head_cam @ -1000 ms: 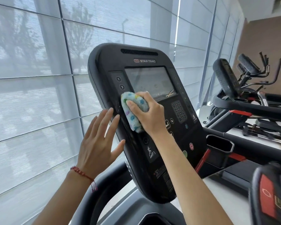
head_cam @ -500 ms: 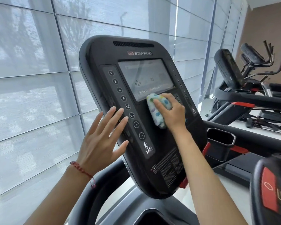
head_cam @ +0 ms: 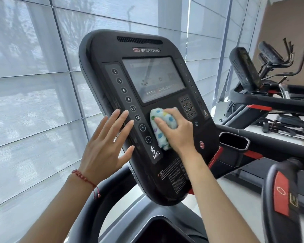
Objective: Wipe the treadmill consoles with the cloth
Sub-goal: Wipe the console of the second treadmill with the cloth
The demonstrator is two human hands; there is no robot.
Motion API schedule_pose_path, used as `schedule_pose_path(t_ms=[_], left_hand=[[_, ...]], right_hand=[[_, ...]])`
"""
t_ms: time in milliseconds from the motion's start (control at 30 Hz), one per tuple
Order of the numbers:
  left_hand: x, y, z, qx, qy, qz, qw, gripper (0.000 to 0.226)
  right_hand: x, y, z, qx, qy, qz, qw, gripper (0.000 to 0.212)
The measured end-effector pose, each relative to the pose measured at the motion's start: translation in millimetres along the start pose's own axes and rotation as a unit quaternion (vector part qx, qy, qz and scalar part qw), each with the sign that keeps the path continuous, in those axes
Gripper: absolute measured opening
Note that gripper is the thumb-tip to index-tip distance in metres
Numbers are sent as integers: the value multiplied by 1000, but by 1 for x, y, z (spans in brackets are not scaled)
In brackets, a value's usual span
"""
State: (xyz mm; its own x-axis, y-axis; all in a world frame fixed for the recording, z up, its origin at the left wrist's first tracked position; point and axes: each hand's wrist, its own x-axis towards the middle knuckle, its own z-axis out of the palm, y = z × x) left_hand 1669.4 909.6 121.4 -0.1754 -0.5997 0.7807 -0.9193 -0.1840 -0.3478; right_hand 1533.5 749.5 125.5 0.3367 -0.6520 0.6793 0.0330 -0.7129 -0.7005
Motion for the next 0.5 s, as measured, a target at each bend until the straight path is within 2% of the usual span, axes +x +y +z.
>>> schedule_pose_path(t_ms=[133,267,367,500], left_hand=[[-1,1,1,-4,3,-3,1000,50],[-3,4,2,-7,3,-6,1000,49],[-4,8,2,-10,8,-4,1000,47],[-7,16,0,-4,1,-5,1000,46]], right_hand=[[-50,-14,15,43,-21,-75,996,33],[-47,-8,11,33,-36,-94,994,37],[-32,0,6,36,-30,-81,996,36],[-2,27,-13,-2,26,15,1000,28]])
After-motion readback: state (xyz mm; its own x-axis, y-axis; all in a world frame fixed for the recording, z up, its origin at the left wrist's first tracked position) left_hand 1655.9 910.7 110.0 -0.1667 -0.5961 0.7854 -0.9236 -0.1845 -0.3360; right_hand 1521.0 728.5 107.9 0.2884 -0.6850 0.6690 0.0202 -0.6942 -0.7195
